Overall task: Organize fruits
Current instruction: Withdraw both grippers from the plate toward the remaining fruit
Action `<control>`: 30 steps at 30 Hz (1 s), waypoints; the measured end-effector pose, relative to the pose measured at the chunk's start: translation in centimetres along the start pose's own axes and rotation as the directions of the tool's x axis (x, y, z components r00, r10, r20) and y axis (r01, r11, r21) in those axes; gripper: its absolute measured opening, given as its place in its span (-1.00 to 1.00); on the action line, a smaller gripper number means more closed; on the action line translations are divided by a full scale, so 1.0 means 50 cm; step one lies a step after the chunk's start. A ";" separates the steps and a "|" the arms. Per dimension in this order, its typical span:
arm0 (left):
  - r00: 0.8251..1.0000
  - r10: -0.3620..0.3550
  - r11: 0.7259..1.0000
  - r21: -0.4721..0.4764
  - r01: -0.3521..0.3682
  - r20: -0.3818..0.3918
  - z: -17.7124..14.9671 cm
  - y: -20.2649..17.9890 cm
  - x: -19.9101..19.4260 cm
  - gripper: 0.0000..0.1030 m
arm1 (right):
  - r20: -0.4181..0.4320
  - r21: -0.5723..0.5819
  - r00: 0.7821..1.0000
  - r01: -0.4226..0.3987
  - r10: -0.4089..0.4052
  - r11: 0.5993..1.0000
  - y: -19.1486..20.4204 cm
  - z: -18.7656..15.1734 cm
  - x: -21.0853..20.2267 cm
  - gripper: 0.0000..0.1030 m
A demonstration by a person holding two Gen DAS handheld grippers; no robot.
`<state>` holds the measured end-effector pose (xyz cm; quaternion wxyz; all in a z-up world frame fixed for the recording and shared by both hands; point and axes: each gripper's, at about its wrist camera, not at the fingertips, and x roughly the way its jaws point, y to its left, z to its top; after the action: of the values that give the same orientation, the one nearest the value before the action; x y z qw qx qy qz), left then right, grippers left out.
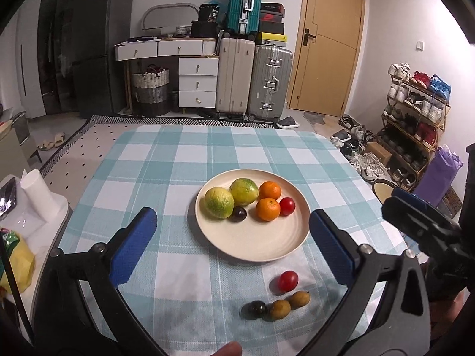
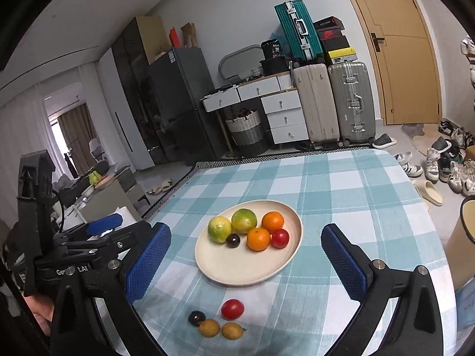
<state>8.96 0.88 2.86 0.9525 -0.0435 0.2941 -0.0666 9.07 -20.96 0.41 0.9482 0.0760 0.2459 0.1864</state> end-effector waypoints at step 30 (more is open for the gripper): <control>0.945 -0.110 0.990 -0.116 0.077 -0.307 -0.219 0.043 0.141 0.98 | -0.073 -0.060 0.997 0.007 -0.012 0.998 0.024 -0.156 -0.016 1.00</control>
<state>8.76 1.47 -10.32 0.8861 -0.0952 0.4418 -0.1025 4.21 -19.77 -5.74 0.9412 0.0396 0.2752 0.1918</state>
